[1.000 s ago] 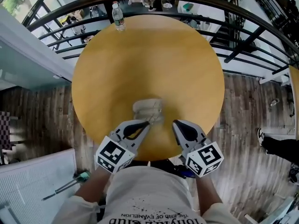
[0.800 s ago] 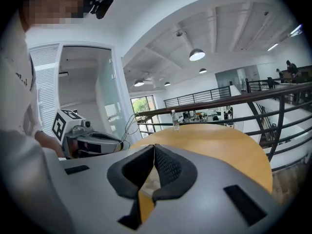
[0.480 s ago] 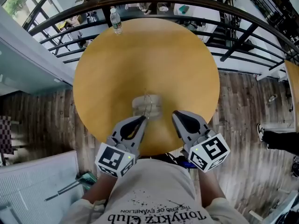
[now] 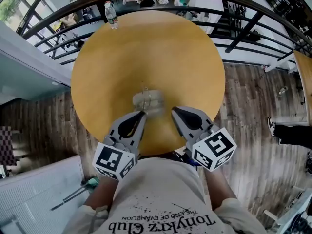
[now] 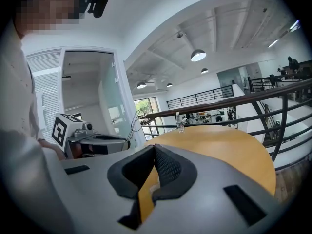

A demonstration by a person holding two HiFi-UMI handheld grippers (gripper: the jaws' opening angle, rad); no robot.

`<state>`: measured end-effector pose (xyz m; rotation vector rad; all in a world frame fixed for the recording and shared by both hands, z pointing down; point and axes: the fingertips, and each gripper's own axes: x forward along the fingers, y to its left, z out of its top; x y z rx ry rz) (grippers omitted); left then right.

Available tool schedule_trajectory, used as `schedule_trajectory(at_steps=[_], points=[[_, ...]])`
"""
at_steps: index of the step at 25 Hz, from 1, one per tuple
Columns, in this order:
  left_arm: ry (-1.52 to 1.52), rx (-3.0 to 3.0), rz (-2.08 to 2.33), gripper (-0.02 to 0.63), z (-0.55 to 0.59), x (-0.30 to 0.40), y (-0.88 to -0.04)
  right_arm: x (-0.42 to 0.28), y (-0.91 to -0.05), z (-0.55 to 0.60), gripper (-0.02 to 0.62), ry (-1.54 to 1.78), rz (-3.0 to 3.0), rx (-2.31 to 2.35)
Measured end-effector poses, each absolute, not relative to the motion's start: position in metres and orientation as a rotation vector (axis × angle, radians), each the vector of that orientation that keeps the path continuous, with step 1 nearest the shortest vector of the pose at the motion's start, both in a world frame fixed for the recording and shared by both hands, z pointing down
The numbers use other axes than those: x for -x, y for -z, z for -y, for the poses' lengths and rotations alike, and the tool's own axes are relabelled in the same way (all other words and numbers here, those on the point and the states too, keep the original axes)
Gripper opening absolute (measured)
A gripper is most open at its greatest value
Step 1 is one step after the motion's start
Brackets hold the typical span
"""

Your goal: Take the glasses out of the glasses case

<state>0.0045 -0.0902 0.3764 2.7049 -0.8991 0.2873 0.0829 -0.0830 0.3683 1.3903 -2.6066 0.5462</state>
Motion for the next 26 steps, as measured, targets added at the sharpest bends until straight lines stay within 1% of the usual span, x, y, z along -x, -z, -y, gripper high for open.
schedule_trajectory(at_steps=[26], points=[[-0.323, -2.691, 0.876, 0.029, 0.0901, -0.0005, -0.3827, -0.0739, -0.3772, 0.0842, 0.026, -0.557, 2.589, -1.342]])
